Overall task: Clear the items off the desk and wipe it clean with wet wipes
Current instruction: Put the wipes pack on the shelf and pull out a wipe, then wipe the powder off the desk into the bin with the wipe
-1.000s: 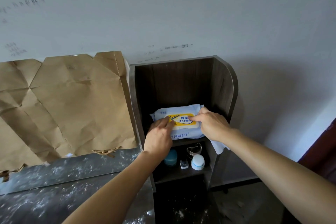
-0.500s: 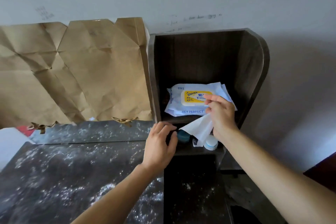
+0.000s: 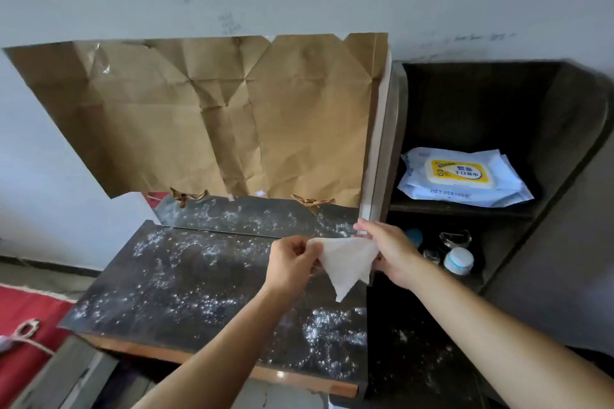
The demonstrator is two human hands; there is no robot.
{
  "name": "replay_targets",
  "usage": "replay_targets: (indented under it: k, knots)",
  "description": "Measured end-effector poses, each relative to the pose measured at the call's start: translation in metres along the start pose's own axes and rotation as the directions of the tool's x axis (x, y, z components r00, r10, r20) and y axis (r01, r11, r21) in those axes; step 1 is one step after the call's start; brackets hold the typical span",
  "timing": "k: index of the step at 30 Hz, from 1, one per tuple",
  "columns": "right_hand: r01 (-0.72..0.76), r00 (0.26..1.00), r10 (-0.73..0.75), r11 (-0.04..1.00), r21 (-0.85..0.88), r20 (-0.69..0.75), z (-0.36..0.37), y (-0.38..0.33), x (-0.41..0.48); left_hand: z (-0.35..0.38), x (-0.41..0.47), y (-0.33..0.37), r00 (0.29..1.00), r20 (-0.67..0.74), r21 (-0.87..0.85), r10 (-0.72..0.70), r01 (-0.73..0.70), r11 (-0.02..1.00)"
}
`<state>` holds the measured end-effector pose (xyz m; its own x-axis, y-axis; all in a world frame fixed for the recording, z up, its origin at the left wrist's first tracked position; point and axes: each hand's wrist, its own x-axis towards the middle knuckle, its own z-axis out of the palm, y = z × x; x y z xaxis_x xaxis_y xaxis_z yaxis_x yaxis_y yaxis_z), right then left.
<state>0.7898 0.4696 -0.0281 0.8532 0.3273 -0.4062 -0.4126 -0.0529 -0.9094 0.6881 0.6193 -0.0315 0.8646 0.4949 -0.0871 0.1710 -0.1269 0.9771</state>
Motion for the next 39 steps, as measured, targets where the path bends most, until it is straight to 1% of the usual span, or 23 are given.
replay_targets:
  k: [1,3,5,6,8,11,12,14,17,18,20,21,22,23,24,25,26,27,28,30,33,35,39]
  knots:
    - [-0.053,0.993,0.054,0.998,-0.015,0.108,0.01,0.006,-0.004,-0.017,-0.001,-0.004,0.999,-0.026,-0.009,-0.018,0.018,1.0]
    - [-0.123,0.956,0.142,0.988,-0.091,0.257,0.031,0.021,-0.01,-0.051,-0.004,-0.014,0.996,-0.068,-0.05,-0.06,0.056,0.997]
    - [-0.169,0.913,0.224,0.968,-0.185,0.342,0.056,0.039,-0.014,-0.083,-0.008,-0.026,0.99,-0.104,-0.081,-0.095,0.087,0.993]
    - [-0.182,0.898,0.254,0.958,-0.224,0.359,0.069,0.046,-0.015,-0.098,-0.01,-0.033,0.987,-0.119,-0.09,-0.104,0.094,0.992]
    - [-0.191,0.905,0.269,0.949,-0.251,0.329,0.095,0.058,-0.018,-0.128,-0.015,-0.045,0.983,-0.141,-0.11,-0.12,0.105,0.988]
    - [-0.149,0.967,0.182,0.971,-0.186,0.176,0.133,0.067,-0.017,-0.169,-0.023,-0.06,0.975,-0.154,-0.142,-0.16,0.138,0.98]
    - [-0.129,0.974,0.157,0.977,-0.17,0.162,0.145,0.07,-0.016,-0.181,-0.025,-0.065,0.972,-0.148,-0.139,-0.18,0.16,0.977]
    - [-0.089,0.969,0.129,0.978,-0.19,0.213,0.169,0.074,-0.018,-0.203,-0.027,-0.075,0.965,-0.125,-0.133,-0.231,0.215,0.968]
    - [0.008,0.95,0.076,0.963,-0.27,0.302,0.204,0.078,-0.022,-0.231,-0.027,-0.086,0.949,-0.104,-0.188,-0.296,0.274,0.943]
    - [0.052,0.953,0.041,0.953,-0.298,0.299,0.216,0.078,-0.022,-0.239,-0.025,-0.09,0.943,-0.099,-0.216,-0.317,0.29,0.932]
    - [0.129,0.974,-0.041,0.908,-0.398,0.222,0.237,0.079,-0.014,-0.253,-0.021,-0.096,0.94,-0.102,-0.222,-0.324,0.296,0.929]
    - [0.14,0.98,-0.064,0.891,-0.432,0.186,0.247,0.081,-0.007,-0.26,-0.018,-0.099,0.939,-0.108,-0.209,-0.326,0.3,0.931]
    - [0.123,0.984,-0.055,0.895,-0.429,0.169,0.257,0.083,0.0,-0.266,-0.015,-0.103,0.936,-0.123,-0.198,-0.329,0.302,0.933]
    - [0.066,0.986,-0.003,0.923,-0.378,0.166,0.267,0.086,0.01,-0.272,-0.011,-0.107,0.932,-0.147,-0.173,-0.331,0.305,0.936]
    - [-0.027,0.979,0.084,0.957,-0.288,0.186,0.278,0.089,0.018,-0.278,-0.005,-0.112,0.926,-0.178,-0.161,-0.334,0.307,0.938]
    - [-0.134,0.958,0.18,0.97,-0.203,0.225,0.289,0.093,0.028,-0.284,0.001,-0.116,0.916,-0.212,-0.15,-0.339,0.313,0.938]
    - [-0.234,0.92,0.269,0.961,-0.15,0.286,0.299,0.097,0.037,-0.291,0.008,-0.121,0.906,-0.249,-0.148,-0.341,0.312,0.938]
    - [-0.296,0.874,0.328,0.945,-0.141,0.358,0.31,0.102,0.049,-0.298,0.015,-0.124,0.894,-0.289,-0.132,-0.342,0.317,0.939]
    - [-0.323,0.836,0.356,0.935,-0.15,0.417,0.32,0.107,0.059,-0.306,0.024,-0.129,0.879,-0.33,-0.115,-0.345,0.326,0.939]
    - [-0.292,0.804,0.35,0.937,-0.193,0.48,0.341,0.116,0.077,-0.324,0.042,-0.136,0.85,-0.388,-0.101,-0.357,0.346,0.933]
    - [-0.207,0.823,0.3,0.949,-0.236,0.483,0.375,0.12,0.103,-0.35,0.068,-0.142,0.834,-0.42,-0.038,-0.358,0.377,0.925]
    - [-0.222,0.825,0.307,0.948,-0.226,0.475,0.396,0.116,0.12,-0.361,0.084,-0.147,0.838,-0.425,0.056,-0.341,0.4,0.915]
    - [-0.295,0.806,0.349,0.937,-0.186,0.478,0.427,0.113,0.143,-0.378,0.109,-0.161,0.84,-0.438,0.251,-0.319,0.455,0.854]
